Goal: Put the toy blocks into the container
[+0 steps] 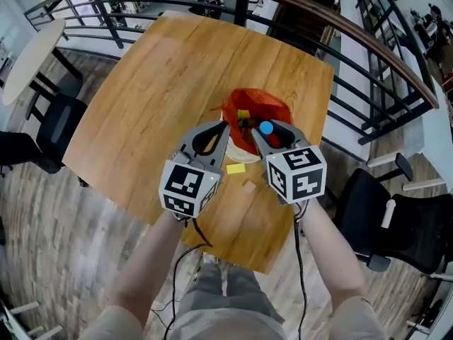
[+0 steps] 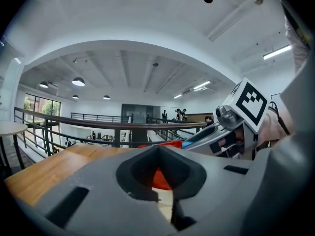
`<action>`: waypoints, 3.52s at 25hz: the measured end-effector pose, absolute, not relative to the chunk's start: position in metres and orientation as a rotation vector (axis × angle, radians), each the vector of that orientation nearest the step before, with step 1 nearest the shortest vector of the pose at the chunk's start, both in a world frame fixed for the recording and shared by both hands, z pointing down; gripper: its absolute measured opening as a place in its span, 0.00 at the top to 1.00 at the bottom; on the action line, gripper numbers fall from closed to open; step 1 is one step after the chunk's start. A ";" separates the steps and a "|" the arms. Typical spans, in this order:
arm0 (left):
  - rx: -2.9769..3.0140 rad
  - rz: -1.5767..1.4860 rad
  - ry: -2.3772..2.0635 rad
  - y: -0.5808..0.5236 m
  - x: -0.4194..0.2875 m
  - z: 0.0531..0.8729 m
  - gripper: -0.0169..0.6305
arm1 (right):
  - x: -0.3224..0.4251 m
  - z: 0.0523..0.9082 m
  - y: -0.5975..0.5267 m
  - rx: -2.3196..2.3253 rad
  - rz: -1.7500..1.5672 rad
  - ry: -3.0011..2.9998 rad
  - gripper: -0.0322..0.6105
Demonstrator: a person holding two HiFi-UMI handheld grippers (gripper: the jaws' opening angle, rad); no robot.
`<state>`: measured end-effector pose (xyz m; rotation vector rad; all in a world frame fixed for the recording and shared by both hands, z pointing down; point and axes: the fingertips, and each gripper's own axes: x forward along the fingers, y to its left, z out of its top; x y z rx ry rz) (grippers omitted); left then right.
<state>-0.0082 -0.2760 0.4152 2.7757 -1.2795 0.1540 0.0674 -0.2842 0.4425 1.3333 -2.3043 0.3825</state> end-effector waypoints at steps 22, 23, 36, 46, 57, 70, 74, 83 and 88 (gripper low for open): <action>2.757 0.147 -1.290 -0.263 -0.010 0.399 0.96 | 0.088 0.420 -0.277 1.444 0.365 -2.343 0.82; 2.763 0.139 -1.294 -0.262 -0.011 0.393 0.96 | 0.089 0.411 -0.275 1.455 0.348 -2.354 0.83; 2.857 -0.008 -1.330 -0.201 -0.027 0.295 0.96 | 0.084 0.296 -0.191 1.469 0.241 -2.597 0.89; 2.898 -0.187 -1.462 -0.109 -0.050 0.229 0.95 | 0.070 0.240 -0.098 1.465 0.075 -2.724 0.89; 2.891 -0.203 -1.423 -0.039 -0.056 0.223 0.96 | 0.065 0.225 -0.030 1.426 0.043 -2.760 0.89; 2.888 -0.159 -1.394 0.010 -0.052 0.226 0.96 | 0.050 0.231 0.023 1.293 0.039 -2.842 0.89; 2.870 -0.151 -1.384 0.019 -0.048 0.236 0.96 | 0.045 0.249 0.034 1.259 0.080 -2.839 0.89; 2.812 -0.137 -1.373 0.029 -0.049 0.251 0.96 | 0.042 0.263 0.052 1.229 0.157 -2.842 0.89; 2.830 -0.157 -1.369 0.033 -0.050 0.246 0.96 | 0.044 0.264 0.052 1.243 0.164 -2.837 0.89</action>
